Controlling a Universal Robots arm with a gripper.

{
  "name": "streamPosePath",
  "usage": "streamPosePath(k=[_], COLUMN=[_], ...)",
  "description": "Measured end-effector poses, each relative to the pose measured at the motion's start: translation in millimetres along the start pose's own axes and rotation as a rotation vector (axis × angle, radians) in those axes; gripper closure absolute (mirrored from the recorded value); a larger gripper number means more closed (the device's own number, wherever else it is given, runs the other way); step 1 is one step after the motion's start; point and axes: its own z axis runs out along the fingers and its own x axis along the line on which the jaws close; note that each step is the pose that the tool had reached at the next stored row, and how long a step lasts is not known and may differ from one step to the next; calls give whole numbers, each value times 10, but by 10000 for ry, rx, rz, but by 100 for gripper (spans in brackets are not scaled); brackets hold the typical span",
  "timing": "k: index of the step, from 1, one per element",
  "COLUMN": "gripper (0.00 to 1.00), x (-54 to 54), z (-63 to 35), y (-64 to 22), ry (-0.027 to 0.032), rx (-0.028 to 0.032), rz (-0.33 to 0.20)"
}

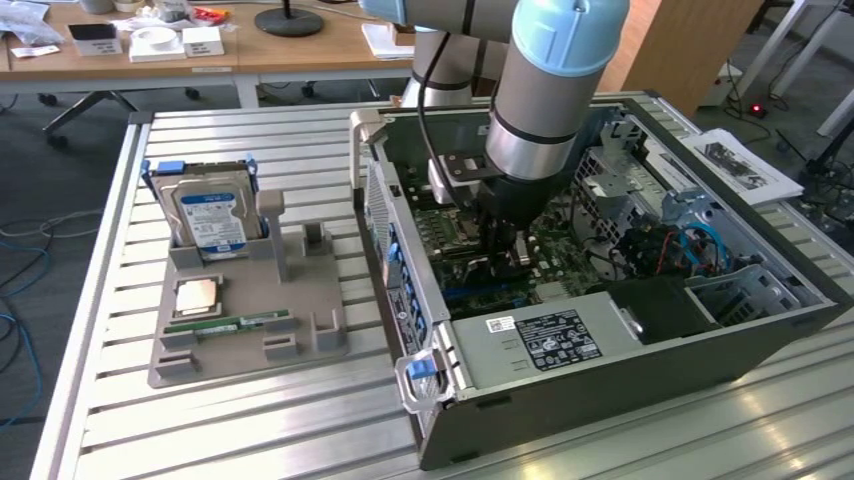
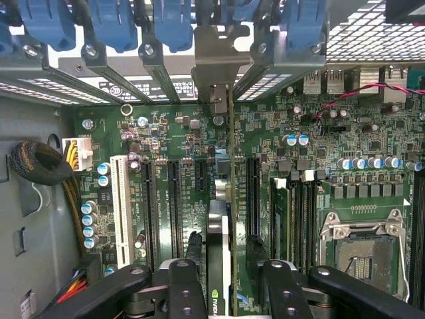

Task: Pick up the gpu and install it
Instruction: 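Insert the gpu into the slot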

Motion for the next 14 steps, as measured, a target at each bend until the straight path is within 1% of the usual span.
streamPosePath(k=[6, 14], gripper=[60, 60], x=[0, -5], z=[-1, -89], y=[0, -3], ry=[1, 7], rx=[-1, 0], rz=[-1, -1])
